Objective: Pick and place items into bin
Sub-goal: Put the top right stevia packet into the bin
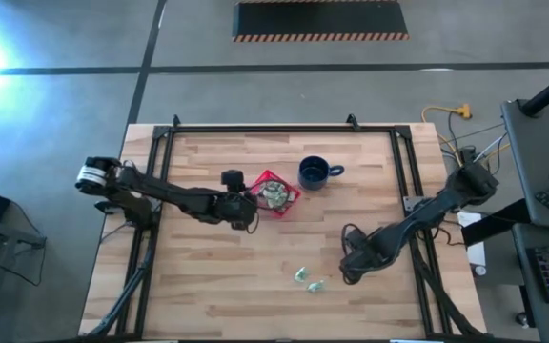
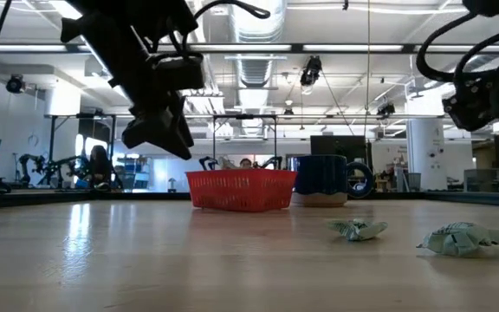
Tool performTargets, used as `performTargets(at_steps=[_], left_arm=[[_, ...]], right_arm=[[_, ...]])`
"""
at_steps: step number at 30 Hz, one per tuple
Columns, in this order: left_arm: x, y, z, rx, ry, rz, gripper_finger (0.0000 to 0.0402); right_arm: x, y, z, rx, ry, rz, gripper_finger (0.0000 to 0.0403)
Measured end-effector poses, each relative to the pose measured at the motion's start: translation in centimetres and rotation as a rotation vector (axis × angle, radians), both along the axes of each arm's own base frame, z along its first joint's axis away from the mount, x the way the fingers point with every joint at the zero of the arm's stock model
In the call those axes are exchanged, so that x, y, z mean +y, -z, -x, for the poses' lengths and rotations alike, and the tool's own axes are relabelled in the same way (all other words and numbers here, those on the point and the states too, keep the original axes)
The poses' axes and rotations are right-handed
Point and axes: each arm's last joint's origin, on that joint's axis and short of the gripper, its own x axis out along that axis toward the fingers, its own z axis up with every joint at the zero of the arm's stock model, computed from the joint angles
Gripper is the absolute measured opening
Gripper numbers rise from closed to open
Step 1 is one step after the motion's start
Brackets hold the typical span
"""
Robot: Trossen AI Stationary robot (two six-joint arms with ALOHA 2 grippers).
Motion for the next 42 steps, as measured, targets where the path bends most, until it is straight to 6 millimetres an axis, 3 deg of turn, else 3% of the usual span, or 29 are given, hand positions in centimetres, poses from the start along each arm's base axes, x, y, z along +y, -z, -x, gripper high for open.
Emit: performTargets(at_steps=[10,23,42], left_arm=[[0.0,-0.6,0.3,-0.04,-0.009,0.011,0.0164],[0.0,-0.7,0.2,-0.058,-0.011,0.014,0.0164],[0.0,-0.6,0.2,-0.058,-0.01,0.014,0.0164]], right_arm=[[0.1,1.2,-0.1,0.056,-0.022,0.017,0.0112],[0.0,-0.2,0.1,0.065,0.006,0.036,0.0091],[-0.4,1.4,0.5,0.086,-0.06,0.074,0.0074]])
